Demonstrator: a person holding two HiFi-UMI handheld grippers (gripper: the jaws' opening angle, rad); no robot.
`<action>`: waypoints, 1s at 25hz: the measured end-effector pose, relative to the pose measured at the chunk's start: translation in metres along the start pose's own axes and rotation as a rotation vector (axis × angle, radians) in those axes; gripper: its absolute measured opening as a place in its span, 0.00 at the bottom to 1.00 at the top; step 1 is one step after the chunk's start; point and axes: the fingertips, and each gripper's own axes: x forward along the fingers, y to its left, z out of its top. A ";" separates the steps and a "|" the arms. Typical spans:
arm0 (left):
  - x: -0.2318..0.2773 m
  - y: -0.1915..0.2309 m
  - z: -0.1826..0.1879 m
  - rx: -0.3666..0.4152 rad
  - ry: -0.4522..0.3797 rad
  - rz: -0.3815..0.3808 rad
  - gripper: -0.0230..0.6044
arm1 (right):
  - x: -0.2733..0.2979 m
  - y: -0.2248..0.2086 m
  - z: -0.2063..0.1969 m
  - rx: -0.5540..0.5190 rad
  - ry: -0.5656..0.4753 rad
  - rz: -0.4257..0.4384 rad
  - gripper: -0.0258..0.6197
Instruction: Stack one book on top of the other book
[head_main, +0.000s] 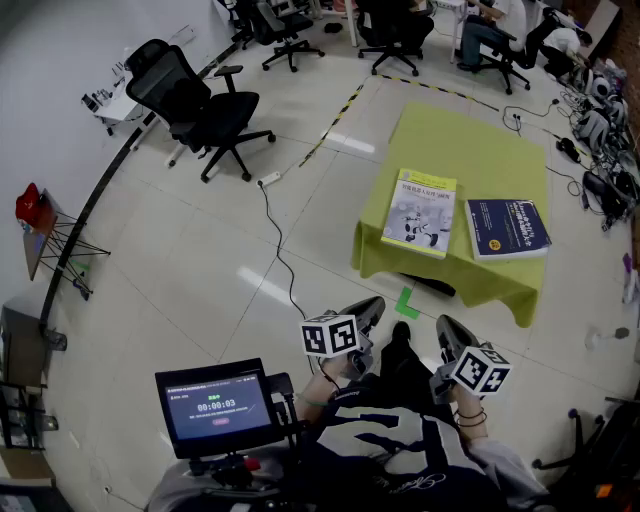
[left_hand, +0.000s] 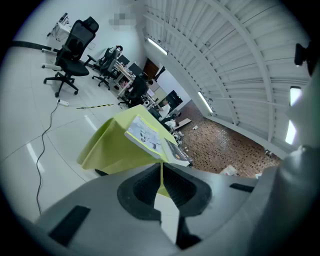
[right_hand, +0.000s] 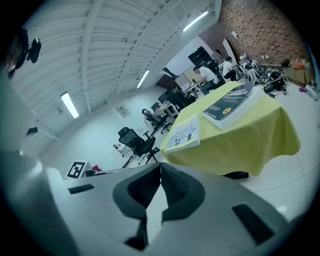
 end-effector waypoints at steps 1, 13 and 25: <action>0.011 0.005 0.007 0.003 0.004 0.011 0.05 | 0.009 -0.008 0.009 0.007 0.000 -0.005 0.02; 0.129 0.063 0.065 -0.109 0.086 0.099 0.22 | 0.114 -0.089 0.072 0.117 0.137 0.042 0.21; 0.177 0.113 0.089 -0.233 0.140 0.109 0.32 | 0.177 -0.146 0.063 0.343 0.275 0.068 0.41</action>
